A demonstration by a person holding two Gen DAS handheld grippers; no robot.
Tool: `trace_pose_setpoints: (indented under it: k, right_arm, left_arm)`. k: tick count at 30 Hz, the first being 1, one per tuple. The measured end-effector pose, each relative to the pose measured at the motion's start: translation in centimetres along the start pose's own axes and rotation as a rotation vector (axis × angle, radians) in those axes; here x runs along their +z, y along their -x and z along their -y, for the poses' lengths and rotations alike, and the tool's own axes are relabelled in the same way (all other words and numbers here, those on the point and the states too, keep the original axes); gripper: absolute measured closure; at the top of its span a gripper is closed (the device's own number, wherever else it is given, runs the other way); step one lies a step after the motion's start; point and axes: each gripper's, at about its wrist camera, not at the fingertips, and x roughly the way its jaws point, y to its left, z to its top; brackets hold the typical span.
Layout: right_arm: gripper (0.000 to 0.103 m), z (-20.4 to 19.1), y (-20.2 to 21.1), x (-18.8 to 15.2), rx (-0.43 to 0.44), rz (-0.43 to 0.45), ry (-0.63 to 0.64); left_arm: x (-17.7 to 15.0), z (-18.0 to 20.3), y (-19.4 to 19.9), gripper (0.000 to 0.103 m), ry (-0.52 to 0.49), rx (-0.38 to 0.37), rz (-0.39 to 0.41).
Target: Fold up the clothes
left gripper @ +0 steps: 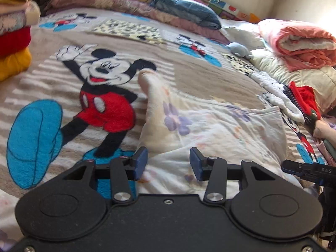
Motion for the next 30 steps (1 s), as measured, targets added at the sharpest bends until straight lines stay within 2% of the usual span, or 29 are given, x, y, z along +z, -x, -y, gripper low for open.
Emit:
trace_pose_setpoints:
  k: [4,6,7,9,11,14,17,18,19,20,21,22,23,25,28,30]
  right_arm:
    - [0.082,1.5,0.0,0.0,0.052,-0.003,-0.099]
    - [0.081,1.3,0.2,0.3,0.051,-0.017,-0.115]
    - [0.078,0.8,0.5,0.6,0.045,-0.023,-0.104]
    - [0.068,-0.9,1.0,1.3,0.036,-0.022,-0.031]
    - [0.066,-2.8,1.2,2.2,0.050,-0.015,0.054]
    - [0.066,-5.1,0.6,3.7,0.061,0.001,0.151]
    - [0.066,-5.8,-0.8,5.3,0.081,0.022,0.190]
    - [0.067,-5.6,-1.4,5.6,0.069,0.030,0.205]
    - [0.067,-5.3,-2.0,5.8,0.044,0.038,0.225]
    - [0.067,-4.3,-2.7,5.9,0.018,0.030,0.204]
    - [0.067,-2.7,-3.5,5.8,-0.008,0.011,0.154]
    - [0.067,-1.2,-4.4,5.7,-0.035,-0.008,0.105]
    - [0.079,0.2,-4.7,5.5,-0.032,-0.007,0.051]
    - [0.088,2.2,-4.7,5.3,0.001,0.012,-0.037]
    - [0.083,1.2,-4.7,5.2,-0.012,0.011,0.012]
    - [0.078,0.5,-4.5,5.1,-0.010,0.015,0.030]
  left_arm:
    - [0.5,-1.2,-0.1,0.059,0.060,-0.023,-0.031]
    - [1.0,-0.9,1.3,0.059,0.047,-0.009,0.005]
    - [1.2,-0.8,2.0,0.059,0.039,-0.002,0.024]
    - [2.0,-0.3,3.5,0.059,0.031,-0.054,0.075]
    - [2.8,0.4,4.4,0.059,0.024,-0.121,0.108]
    - [3.9,2.2,3.1,0.059,-0.049,-0.167,0.100]
    - [4.6,1.9,0.6,0.059,-0.033,-0.206,0.065]
    - [4.8,1.4,-0.7,0.059,-0.009,-0.196,0.032]
    - [4.8,0.5,-2.1,0.059,0.015,-0.154,-0.019]
    - [4.6,-0.2,-3.3,0.060,0.026,-0.110,-0.062]
    - [4.1,-1.3,-4.3,0.068,0.042,-0.102,-0.087]
    - [4.0,-2.1,-4.4,0.067,0.082,-0.131,-0.086]
    - [4.2,-2.4,-4.2,0.067,0.096,-0.142,-0.091]
    - [4.5,-2.5,-3.8,0.067,0.097,-0.151,-0.097]
    - [4.5,-2.4,-3.1,0.068,0.091,-0.168,-0.081]
    - [5.1,-2.1,-1.9,0.066,0.078,-0.169,-0.025]
